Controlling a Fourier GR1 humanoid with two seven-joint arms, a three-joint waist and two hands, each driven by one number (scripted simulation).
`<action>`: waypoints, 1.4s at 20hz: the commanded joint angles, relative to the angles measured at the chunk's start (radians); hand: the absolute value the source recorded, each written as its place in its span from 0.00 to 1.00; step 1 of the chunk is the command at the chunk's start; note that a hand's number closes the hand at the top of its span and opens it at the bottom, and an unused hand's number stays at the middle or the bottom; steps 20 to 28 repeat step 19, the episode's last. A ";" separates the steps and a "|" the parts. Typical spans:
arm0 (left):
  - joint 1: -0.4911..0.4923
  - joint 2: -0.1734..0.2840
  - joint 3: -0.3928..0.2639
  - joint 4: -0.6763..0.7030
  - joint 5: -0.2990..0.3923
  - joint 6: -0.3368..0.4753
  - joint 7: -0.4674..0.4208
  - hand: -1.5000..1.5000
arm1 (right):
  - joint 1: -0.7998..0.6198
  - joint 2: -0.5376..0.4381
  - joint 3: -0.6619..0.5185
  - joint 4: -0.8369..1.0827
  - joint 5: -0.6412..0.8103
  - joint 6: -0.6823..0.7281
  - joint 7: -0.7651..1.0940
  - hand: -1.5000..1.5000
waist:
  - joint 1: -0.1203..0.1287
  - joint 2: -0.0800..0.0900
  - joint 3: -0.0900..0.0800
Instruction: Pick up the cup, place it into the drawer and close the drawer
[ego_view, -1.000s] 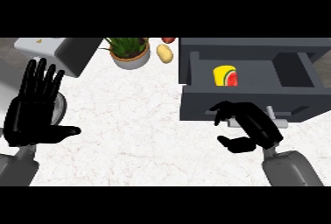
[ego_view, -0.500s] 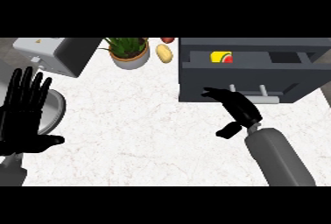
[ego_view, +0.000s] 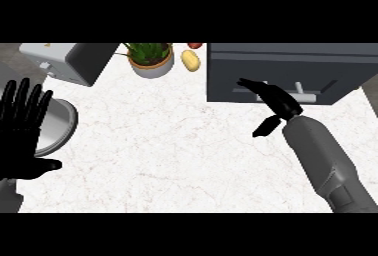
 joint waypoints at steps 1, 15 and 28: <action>-0.027 -0.007 0.018 0.016 0.001 -0.024 0.013 0.00 | -0.110 -0.021 -0.044 0.209 0.005 -0.020 -0.078 0.00 | 0.014 0.011 0.003; -0.064 -0.053 -0.009 0.037 -0.057 -0.013 -0.003 0.00 | -0.268 -0.119 -0.106 0.347 -0.011 0.025 -0.081 0.00 | 0.056 0.033 0.005; -0.036 -0.019 0.014 0.038 -0.050 -0.057 -0.007 0.00 | -0.247 -0.152 -0.105 0.372 -0.005 0.037 -0.123 0.00 | 0.060 0.030 0.005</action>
